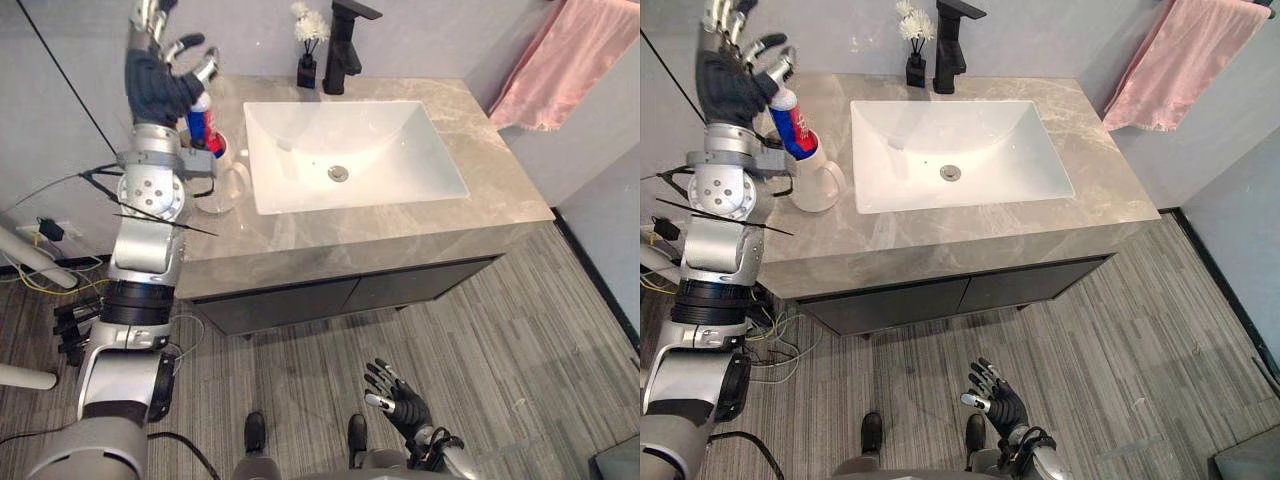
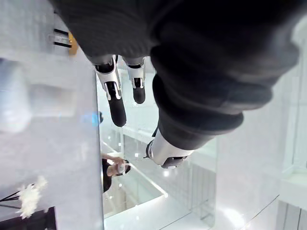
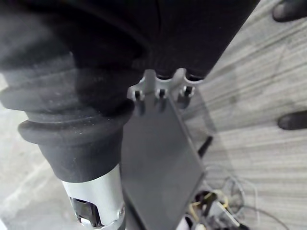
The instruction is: Organize washtable
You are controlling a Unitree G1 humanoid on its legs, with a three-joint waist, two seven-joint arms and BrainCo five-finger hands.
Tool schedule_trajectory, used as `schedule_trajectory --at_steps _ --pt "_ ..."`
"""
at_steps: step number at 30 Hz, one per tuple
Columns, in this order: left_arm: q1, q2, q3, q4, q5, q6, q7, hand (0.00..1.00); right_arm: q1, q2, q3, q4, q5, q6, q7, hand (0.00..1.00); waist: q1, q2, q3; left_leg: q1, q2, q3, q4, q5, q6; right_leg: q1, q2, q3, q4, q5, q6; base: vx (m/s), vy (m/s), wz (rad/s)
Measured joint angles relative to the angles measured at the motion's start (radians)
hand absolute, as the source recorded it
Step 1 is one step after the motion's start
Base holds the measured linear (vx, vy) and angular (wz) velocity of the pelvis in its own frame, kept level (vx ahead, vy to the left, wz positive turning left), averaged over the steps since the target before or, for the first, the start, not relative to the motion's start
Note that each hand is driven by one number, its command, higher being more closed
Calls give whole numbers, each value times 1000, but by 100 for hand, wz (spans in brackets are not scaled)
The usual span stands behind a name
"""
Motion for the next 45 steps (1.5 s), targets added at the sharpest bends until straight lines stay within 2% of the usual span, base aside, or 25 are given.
schedule_trajectory --at_steps 5,7,9,10,13,18,24,29,35,41,45 --pt "67 -11 113 -174 -20 -33 31 100 -1 0 -4 0 0 0 0 0 8 17 -11 2 -2 -1 0 1 1 3 0 -5 5 0 0 0 0 0" --pt "205 -66 192 -315 -21 -69 35 100 2 2 -6 0 0 0 1 0 10 34 -21 4 -2 -6 0 1 1 7 -1 -12 6 -1 -1 -6 0 6" --pt "347 -139 216 -402 -34 -89 30 100 3 9 -10 0 0 0 1 0 19 46 -25 9 -2 -14 -2 1 1 13 0 -22 6 -5 -8 -37 -4 11" --pt "447 -183 215 -440 -51 -90 6 100 3 16 -12 -1 0 0 1 0 23 50 -27 15 -1 -15 -7 0 0 14 0 -24 12 -18 -17 -74 -8 8" --pt "640 -263 184 -481 -59 -84 -49 100 3 36 -27 -2 0 0 1 0 27 59 -36 15 0 -19 -7 -4 -5 5 -2 -31 42 -41 -13 -66 -1 11" --pt "773 -350 77 -495 -66 -53 -122 100 8 57 -45 -2 -8 0 0 0 36 57 -43 13 -2 -18 -7 -3 -5 2 -4 -32 45 -40 -13 -7 1 0" --pt "789 -365 16 -475 -67 -19 -169 100 26 56 -47 -2 -19 0 0 0 35 57 -43 10 -2 -27 -7 1 1 4 -4 -39 44 -36 -6 19 -4 1" --pt "786 -364 -19 -397 -66 12 -205 100 25 56 -52 -2 -29 1 -2 0 20 57 -43 7 -2 -28 -7 0 1 3 -3 -42 42 -35 -5 7 -2 0" --pt "748 -357 -41 -292 -68 35 -209 100 25 55 -66 -2 -31 1 -20 0 19 58 -42 -2 0 -24 -7 0 0 -6 -2 -41 42 -35 -4 0 0 0" --pt "732 -348 -56 -243 -130 50 -226 100 15 55 -89 -2 -29 1 -38 0 19 58 -35 -20 2 -12 -6 -2 -2 -34 -1 -22 39 -32 -4 -9 -3 -9" --pt "667 -328 -86 -208 -178 63 -225 100 -2 54 -89 -2 -23 1 -48 0 20 47 -9 -42 4 -11 -1 -4 -5 -56 1 -19 35 -27 1 0 0 0"
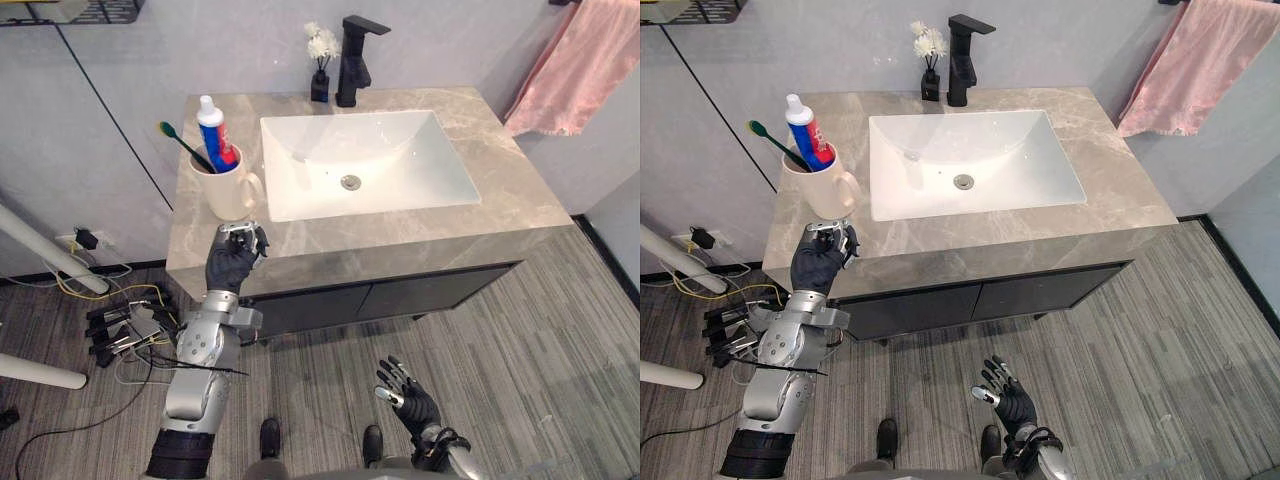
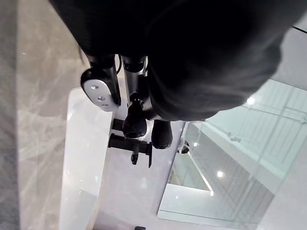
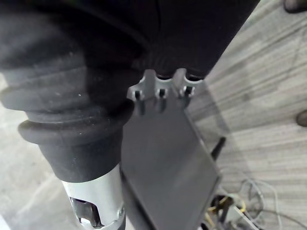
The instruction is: Organize washtable
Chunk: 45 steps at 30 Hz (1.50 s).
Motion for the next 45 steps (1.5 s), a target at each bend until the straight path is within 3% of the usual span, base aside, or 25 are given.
schedule_trajectory --at_steps 7,16,24,38,45 --pt "-19 7 -9 10 -29 0 7 100 -9 1 0 0 6 0 -11 0 1 -16 16 -15 0 4 1 -2 0 -1 0 1 -17 7 4 51 -10 0" --pt "-73 6 98 39 -26 -3 65 100 -12 1 -5 -15 6 0 -11 0 2 -10 41 -16 -1 -3 -6 -18 6 1 0 -6 -10 9 7 -31 2 1" --pt "-69 5 157 39 -26 -6 77 100 -3 1 -8 -44 6 -1 -11 0 1 -2 52 -16 -2 -3 -2 -11 8 -2 0 -6 -10 8 7 -2 0 0" --pt "-77 8 165 35 14 -17 84 100 -3 1 -7 -44 5 -1 -10 0 0 9 83 -16 -3 -3 -6 -11 7 -2 -1 -12 -9 8 5 2 0 0" --pt "-122 85 116 37 16 -13 82 100 -3 -1 1 -35 5 -1 -9 0 1 -7 97 -16 -2 8 1 -13 5 -4 0 0 -20 7 5 0 0 -4"
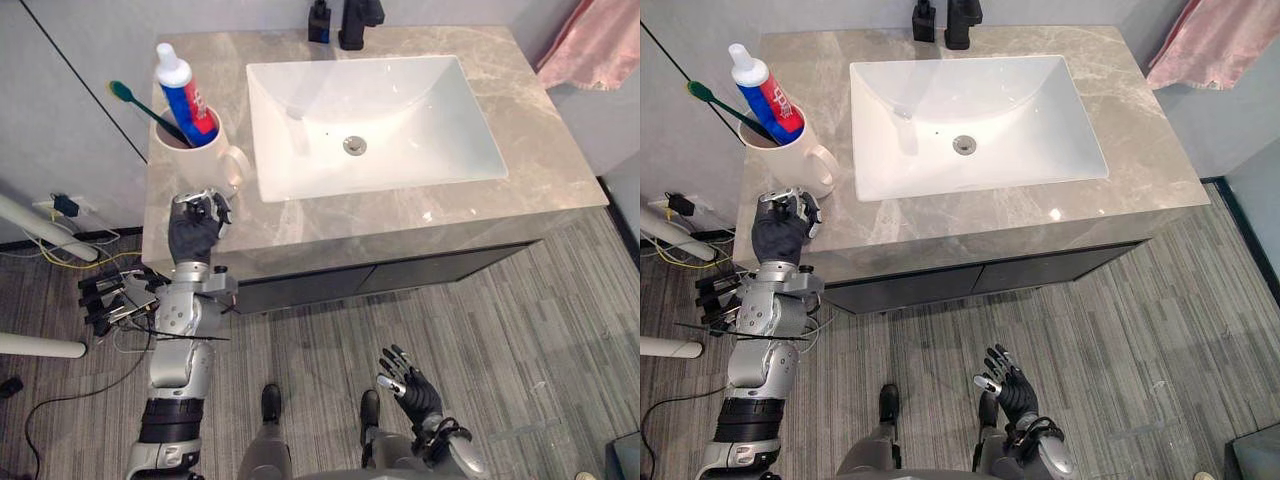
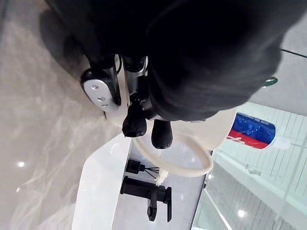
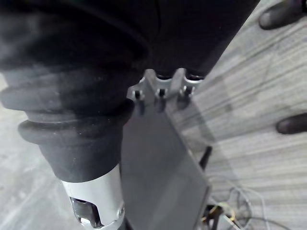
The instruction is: Organize washtable
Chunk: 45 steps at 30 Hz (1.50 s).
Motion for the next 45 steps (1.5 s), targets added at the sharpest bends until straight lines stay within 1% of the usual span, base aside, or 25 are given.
schedule_trajectory --at_steps 1,4,11,14,21,23,25,28,30,34,35,38,39,44,45 --pt "-6 14 -14 0 4 2 -3 100 0 0 1 0 0 0 0 0 -1 -5 2 0 0 1 0 -1 -1 0 0 1 -1 0 0 0 0 -4" --pt "-22 20 -19 4 19 7 -19 100 1 1 2 0 0 0 0 0 0 -7 2 0 0 4 0 -3 -2 2 0 2 -7 0 0 0 0 0" --pt "-66 60 -21 44 20 13 -17 100 7 1 1 1 1 0 0 0 2 -8 4 0 0 6 0 -5 -3 2 0 5 -9 0 0 0 0 0" --pt "-87 94 -20 73 19 13 -16 100 7 1 -1 1 2 0 0 0 4 -12 7 0 1 10 0 -5 -3 -1 0 9 -9 1 0 -5 -3 -3" --pt "-157 139 -20 114 15 14 -14 100 8 0 -3 1 23 0 0 0 20 -17 20 -10 1 17 0 -8 -3 -14 0 17 -9 1 0 -1 -5 -3" --pt "-165 161 -27 124 13 14 -19 100 7 0 -3 0 23 0 0 0 26 -17 20 -10 1 16 1 -8 -3 -14 1 16 -9 1 0 0 0 0" --pt "-205 211 -55 177 3 14 -23 100 7 -1 -4 1 23 -1 0 0 29 -18 22 -10 1 14 0 -8 -3 -14 1 15 -9 1 0 0 0 0" --pt "-278 299 -64 265 -5 19 -43 100 9 -1 -2 1 29 -1 0 0 25 -27 29 -10 1 14 0 -8 -3 -14 1 15 -9 2 0 0 0 0" --pt "-322 336 -86 295 -13 21 -47 100 12 -1 -2 1 33 -1 0 0 25 -34 36 -10 1 14 1 -8 -3 -15 1 15 -9 2 0 0 0 0" --pt "-395 401 -128 362 -37 33 -68 100 25 -1 2 1 40 -1 3 0 20 -36 37 -11 0 16 1 -8 -3 -15 0 19 -11 2 0 0 0 0" --pt "-403 407 -130 370 -44 35 -70 100 27 -1 2 1 40 -1 4 0 19 -36 37 -10 0 16 1 -8 -3 -15 0 19 -11 2 0 0 0 0" --pt "-443 442 -143 419 -56 40 -86 100 28 -1 5 0 46 -1 20 0 -1 -38 38 -10 0 16 1 -8 -3 -15 0 20 -11 4 -3 0 0 0" --pt "-463 454 -164 436 -57 42 -87 100 31 -1 5 1 51 -1 20 0 -4 -39 39 -10 0 17 1 -8 -3 -16 0 21 -12 6 -5 0 0 0" --pt "-498 461 -186 467 -57 48 -108 100 35 -2 5 1 59 -1 20 0 -5 -40 39 -10 1 20 1 -8 -3 -17 1 24 -15 10 -11 0 0 -2" --pt "-506 473 -205 474 -56 49 -108 100 35 -2 6 2 59 -1 21 0 -5 -40 39 -10 1 20 1 -8 -3 -18 1 24 -16 10 -11 0 0 0"
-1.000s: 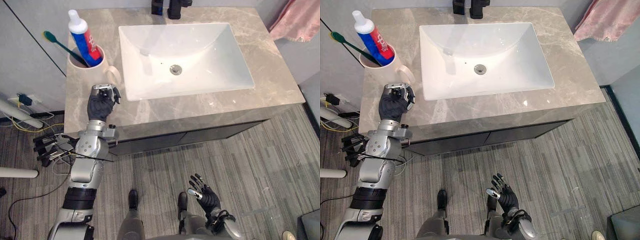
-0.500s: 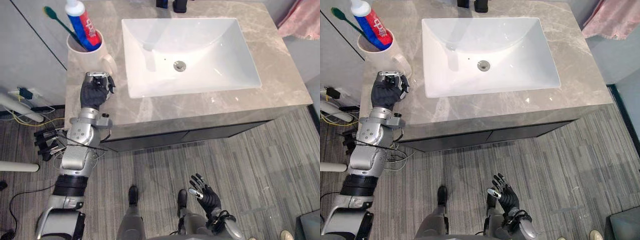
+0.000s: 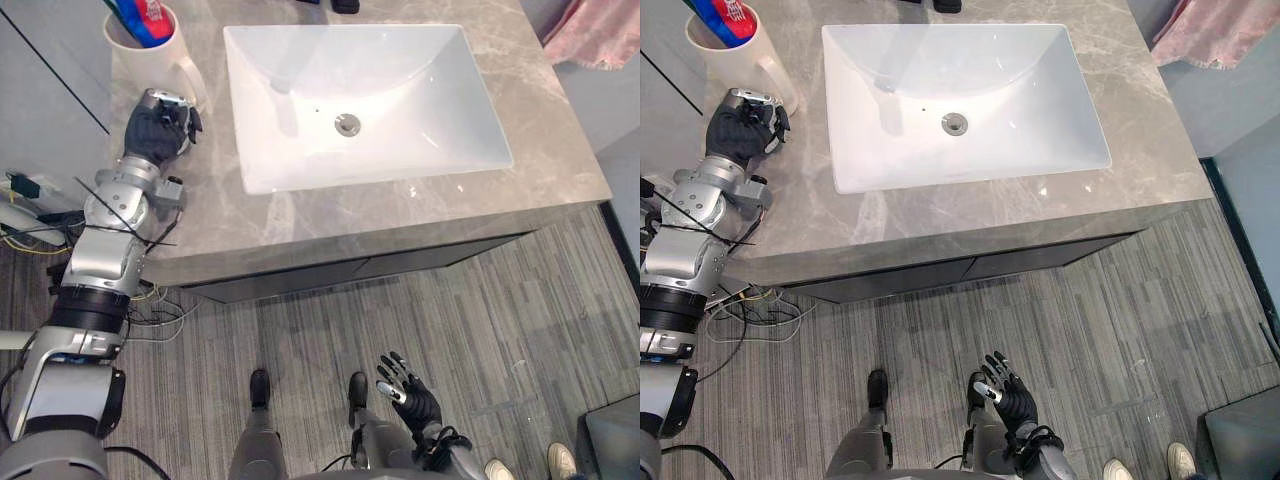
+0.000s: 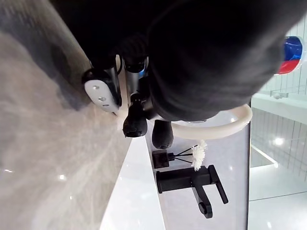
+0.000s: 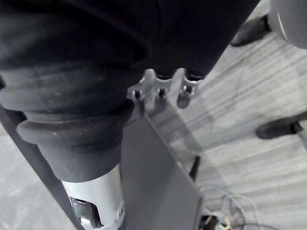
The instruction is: Organize washtable
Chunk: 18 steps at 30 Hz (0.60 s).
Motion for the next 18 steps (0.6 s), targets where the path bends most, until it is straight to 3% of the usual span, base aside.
schedule_trajectory --at_steps 9,18 --pt "-77 11 -40 81 1 3 0 100 2 -2 26 1 7 0 0 0 -6 -21 4 0 -1 7 0 0 0 3 0 5 -16 12 -1 -2 -1 -1" --pt "-198 30 -84 186 9 13 0 100 4 -1 37 1 10 0 0 0 -31 -25 5 -12 -1 24 0 0 0 -18 0 25 -17 19 -1 -5 -2 -5"
